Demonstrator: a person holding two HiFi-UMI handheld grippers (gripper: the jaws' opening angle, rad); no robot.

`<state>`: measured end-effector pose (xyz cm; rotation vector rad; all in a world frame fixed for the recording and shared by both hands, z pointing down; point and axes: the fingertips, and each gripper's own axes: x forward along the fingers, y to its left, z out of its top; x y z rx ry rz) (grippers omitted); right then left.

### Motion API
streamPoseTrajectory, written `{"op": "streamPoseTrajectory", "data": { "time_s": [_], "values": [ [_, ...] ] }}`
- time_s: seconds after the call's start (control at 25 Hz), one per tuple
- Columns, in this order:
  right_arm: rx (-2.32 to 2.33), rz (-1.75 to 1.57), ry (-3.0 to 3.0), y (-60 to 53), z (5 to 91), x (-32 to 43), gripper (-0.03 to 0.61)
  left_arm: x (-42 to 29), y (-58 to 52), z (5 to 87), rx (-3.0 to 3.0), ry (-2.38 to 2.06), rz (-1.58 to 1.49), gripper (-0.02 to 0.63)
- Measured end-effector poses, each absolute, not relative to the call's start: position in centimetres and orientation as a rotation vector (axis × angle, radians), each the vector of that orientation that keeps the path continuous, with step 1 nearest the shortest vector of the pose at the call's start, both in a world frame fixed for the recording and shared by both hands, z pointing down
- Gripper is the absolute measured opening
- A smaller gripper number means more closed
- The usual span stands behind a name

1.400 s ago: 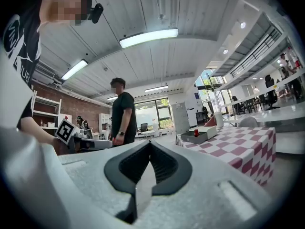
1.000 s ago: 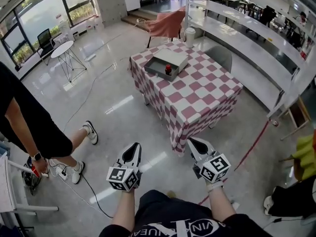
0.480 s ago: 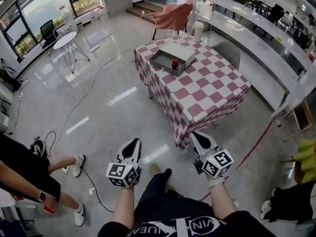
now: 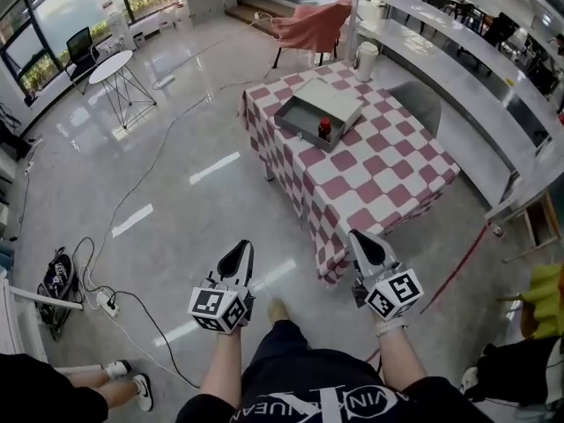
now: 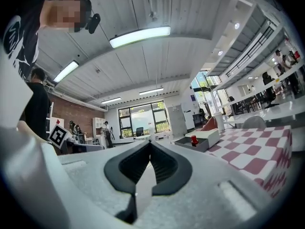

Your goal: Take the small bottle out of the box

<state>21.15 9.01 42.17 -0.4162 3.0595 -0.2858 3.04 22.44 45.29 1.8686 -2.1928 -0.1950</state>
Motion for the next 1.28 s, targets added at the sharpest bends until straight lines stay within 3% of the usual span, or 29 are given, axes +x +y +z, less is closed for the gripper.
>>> {"op": "streamPoseTrajectory", "data": {
  "time_s": [0.8,1.28],
  "values": [
    [-0.55,-0.381,3.058,0.9,44.3,9.5,0.006,-9.1,13.1,46.5,1.955,-2.095,-0.117,0.026],
    [-0.619,-0.42,3.087,-1.3,46.0,7.7,0.006,-11.8,12.4,48.9,1.908,-2.069,-0.157,0.026]
  ]
}}
